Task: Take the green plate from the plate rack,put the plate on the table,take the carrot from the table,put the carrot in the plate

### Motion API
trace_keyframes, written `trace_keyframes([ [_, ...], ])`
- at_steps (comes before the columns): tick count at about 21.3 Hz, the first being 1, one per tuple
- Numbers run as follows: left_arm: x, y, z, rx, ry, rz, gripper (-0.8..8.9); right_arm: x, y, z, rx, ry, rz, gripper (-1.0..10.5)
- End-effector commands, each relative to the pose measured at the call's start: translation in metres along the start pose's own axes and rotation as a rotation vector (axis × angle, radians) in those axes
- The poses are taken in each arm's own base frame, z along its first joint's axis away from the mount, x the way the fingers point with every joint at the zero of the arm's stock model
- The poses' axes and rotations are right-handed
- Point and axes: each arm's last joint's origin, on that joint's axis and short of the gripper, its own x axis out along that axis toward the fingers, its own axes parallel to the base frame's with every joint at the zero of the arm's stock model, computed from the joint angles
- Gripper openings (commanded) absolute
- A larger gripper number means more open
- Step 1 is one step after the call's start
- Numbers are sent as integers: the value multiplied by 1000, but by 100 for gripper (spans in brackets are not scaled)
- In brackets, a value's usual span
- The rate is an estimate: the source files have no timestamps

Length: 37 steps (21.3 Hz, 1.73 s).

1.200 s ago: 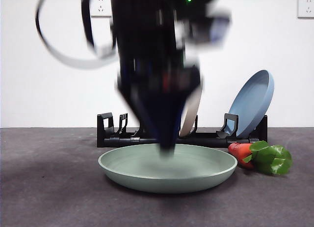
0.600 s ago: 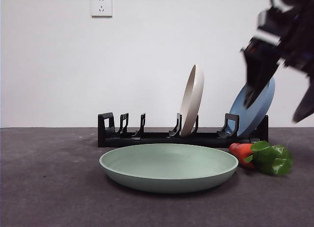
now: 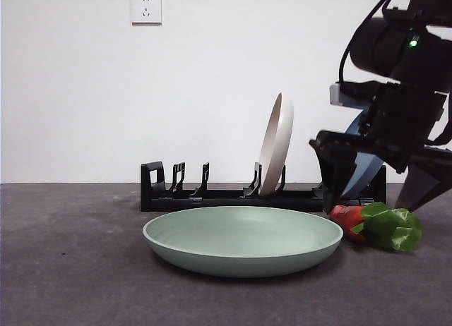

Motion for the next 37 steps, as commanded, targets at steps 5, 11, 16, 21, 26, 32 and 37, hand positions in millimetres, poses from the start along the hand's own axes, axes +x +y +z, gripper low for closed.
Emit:
trace_keyframes([
  [5, 1, 0, -2, -32, 14, 6, 322, 14, 0, -2, 47, 36, -8, 516],
  [11, 1, 3, -5, -22, 42, 86, 322, 17, 0, -3, 53, 48, -6, 125],
  [16, 0, 3, -6, -17, 56, 86, 322, 14, 2, -3, 48, 40, 2, -17],
  [21, 0, 3, -8, -12, 76, 87, 322, -37, 20, 2, 18, -91, 45, -17],
  [26, 0, 3, -9, -11, 79, 84, 321, -63, 76, -9, -102, -163, 168, -17],
  [32, 0, 3, -11, -6, 101, 85, 318, -11, 120, -23, -198, -61, 208, -17],
  [37, 0, 3, -11, -3, 108, 86, 318, 21, 121, -31, -203, 33, 172, -17],
])
